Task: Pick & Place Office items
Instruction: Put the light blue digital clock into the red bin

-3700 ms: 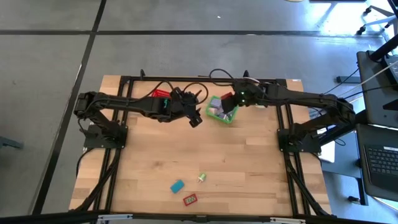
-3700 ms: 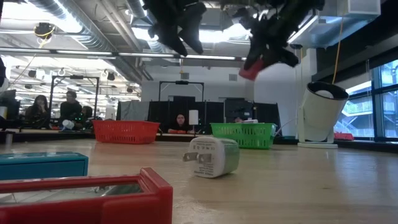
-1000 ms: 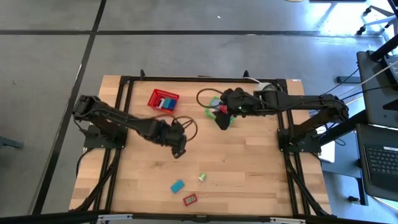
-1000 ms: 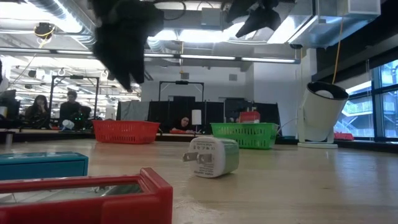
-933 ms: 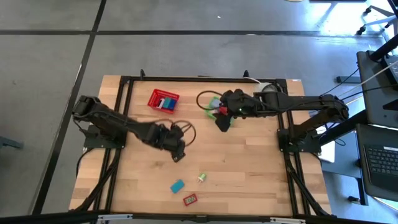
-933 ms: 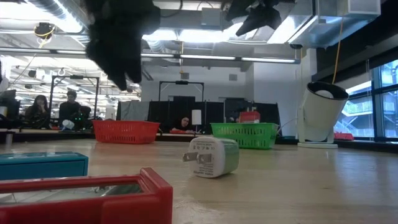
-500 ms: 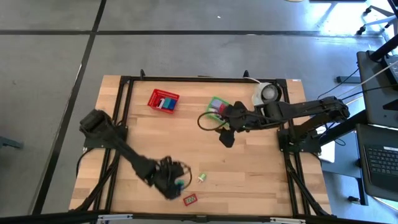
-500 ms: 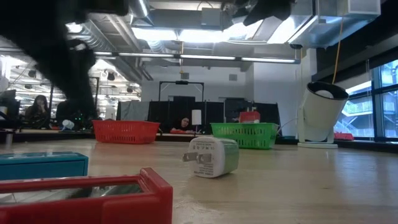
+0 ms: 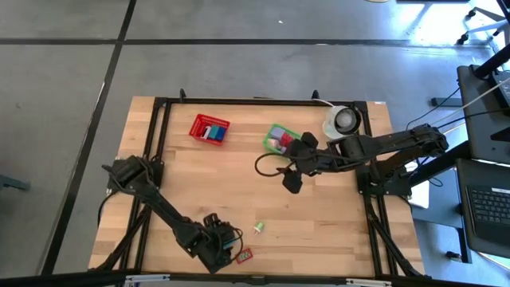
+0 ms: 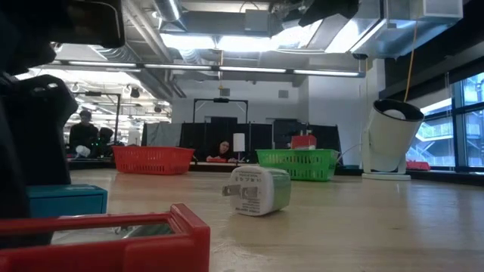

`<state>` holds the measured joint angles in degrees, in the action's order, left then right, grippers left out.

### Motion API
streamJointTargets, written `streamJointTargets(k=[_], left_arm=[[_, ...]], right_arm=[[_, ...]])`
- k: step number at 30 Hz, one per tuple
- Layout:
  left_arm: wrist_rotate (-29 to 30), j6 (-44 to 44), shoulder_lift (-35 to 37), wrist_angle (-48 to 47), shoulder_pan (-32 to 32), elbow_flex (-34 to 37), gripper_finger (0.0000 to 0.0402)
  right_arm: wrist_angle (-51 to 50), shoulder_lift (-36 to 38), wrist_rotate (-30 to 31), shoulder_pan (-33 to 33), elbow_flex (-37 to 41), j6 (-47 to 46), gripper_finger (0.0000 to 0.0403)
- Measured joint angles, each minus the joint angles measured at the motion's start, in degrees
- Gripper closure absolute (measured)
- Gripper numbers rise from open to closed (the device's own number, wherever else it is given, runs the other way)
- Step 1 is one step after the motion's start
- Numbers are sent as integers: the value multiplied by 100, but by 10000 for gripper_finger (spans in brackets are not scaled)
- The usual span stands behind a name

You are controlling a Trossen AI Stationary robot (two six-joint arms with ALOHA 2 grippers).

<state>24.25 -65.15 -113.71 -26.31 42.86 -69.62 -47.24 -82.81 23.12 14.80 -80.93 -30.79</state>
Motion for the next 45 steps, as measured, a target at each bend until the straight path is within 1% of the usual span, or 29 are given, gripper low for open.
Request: streamJointTargets(k=[3, 6, 8, 10, 13, 19, 21, 23, 27, 30, 34, 36, 40, 45], left_arm=[[171, 45, -83, -160, 41, -60, 100], [322, 312, -103, -292, 57, -79, 103], [353, 460, -107, -313, 37, -75, 112], [265, 519, -99, -338, -1, -73, 126], [177, 599, -93, -385, -48, -72, 157], [149, 528, -92, -419, -182, -73, 230], [159, 507, -99, -461, -260, -144, 248], [264, 589, -124, -478, -355, -239, 248], [886, 849, -151, -526, -644, -499, 248], [1128, 1038, -135, -670, -808, -733, 247], [1585, 1144, -131, -892, -1162, -1059, 244], [1732, 1110, -105, -1160, -1330, -1206, 247], [1707, 1195, 78, -1549, -1690, -1460, 247], [1467, 1918, 567, -1751, -2184, -1516, 246]], right_arm=[[-24, 0, 114, 16, 0, 12, 126], [-138, 0, 473, 55, 0, 14, 126], [-169, 0, 822, 81, 0, 173, 126], [-160, 0, 925, 79, 0, 418, 126], [-145, 0, 811, 64, 0, 590, 126], [-140, 0, 285, 64, 0, 592, 126], [-138, 0, 91, 64, 0, 592, 126], [-136, 0, -78, 64, 0, 591, 126], [-122, 0, -314, 64, 0, 591, 126], [-123, 0, -469, 64, 0, 587, 126], [-123, 0, -475, 64, 0, 587, 126], [-121, 0, -472, 64, 0, 587, 126], [-121, 0, -472, 64, 0, 587, 126], [-96, 0, -472, 64, 0, 580, 126]])
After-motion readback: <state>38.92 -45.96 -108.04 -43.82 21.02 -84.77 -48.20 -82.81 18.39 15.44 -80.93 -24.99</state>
